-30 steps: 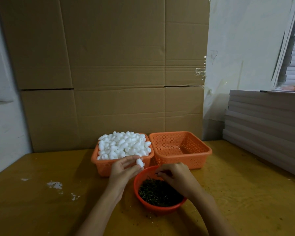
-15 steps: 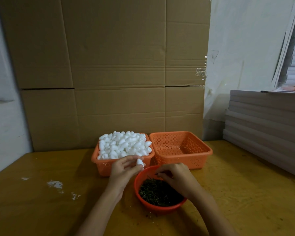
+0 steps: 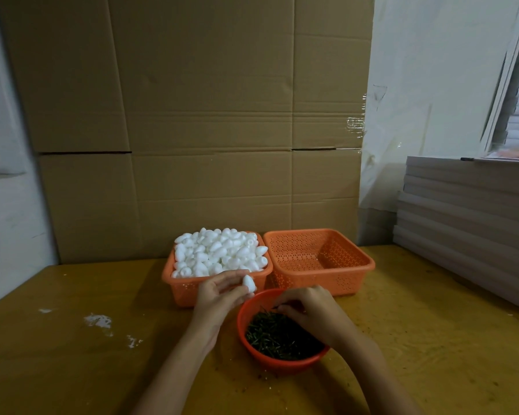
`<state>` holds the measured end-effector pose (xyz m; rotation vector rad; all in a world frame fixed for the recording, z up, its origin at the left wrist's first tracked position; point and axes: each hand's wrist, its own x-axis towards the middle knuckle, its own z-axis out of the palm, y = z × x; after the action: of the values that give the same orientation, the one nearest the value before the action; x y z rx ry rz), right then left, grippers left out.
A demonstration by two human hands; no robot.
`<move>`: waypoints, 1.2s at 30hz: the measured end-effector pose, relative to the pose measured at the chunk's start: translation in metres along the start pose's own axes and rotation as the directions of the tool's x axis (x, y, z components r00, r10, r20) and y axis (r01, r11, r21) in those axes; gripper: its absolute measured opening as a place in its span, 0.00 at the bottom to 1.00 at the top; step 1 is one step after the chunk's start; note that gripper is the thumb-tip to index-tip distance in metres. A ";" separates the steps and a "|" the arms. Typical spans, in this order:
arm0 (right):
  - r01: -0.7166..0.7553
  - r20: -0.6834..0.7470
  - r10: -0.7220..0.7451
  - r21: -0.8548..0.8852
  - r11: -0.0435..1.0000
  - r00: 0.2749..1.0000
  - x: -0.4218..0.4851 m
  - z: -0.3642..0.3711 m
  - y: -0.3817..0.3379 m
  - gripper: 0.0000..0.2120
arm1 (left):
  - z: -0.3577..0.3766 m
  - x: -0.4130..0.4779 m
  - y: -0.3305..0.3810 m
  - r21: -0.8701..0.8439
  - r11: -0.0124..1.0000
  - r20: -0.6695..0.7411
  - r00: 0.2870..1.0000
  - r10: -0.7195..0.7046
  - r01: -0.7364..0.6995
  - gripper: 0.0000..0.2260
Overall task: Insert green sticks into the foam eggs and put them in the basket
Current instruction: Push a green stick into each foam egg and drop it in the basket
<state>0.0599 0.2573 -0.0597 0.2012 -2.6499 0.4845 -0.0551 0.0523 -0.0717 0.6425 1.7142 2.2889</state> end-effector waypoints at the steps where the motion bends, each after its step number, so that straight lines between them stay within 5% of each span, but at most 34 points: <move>1: -0.002 -0.004 0.002 -0.001 1.000 1.000 0.000 0.000 0.000 0.09 | 0.001 0.000 0.000 -0.002 1.000 0.000 1.000 -0.003 0.003 0.15; 16: -0.011 -0.050 0.011 0.006 1.000 0.999 -0.002 -0.003 -0.005 0.10 | 0.001 -0.002 0.003 -0.002 1.000 0.024 1.000 0.006 -0.006 0.17; 36: 0.017 -0.298 0.039 0.183 0.983 0.954 -0.003 -0.003 -0.007 0.06 | 0.006 -0.009 0.010 -0.054 0.998 0.071 0.997 -0.017 0.021 0.17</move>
<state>0.0650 0.2521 -0.0563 0.1538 -2.3105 0.7051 -0.0433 0.0507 -0.0627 0.6848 1.6139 2.2631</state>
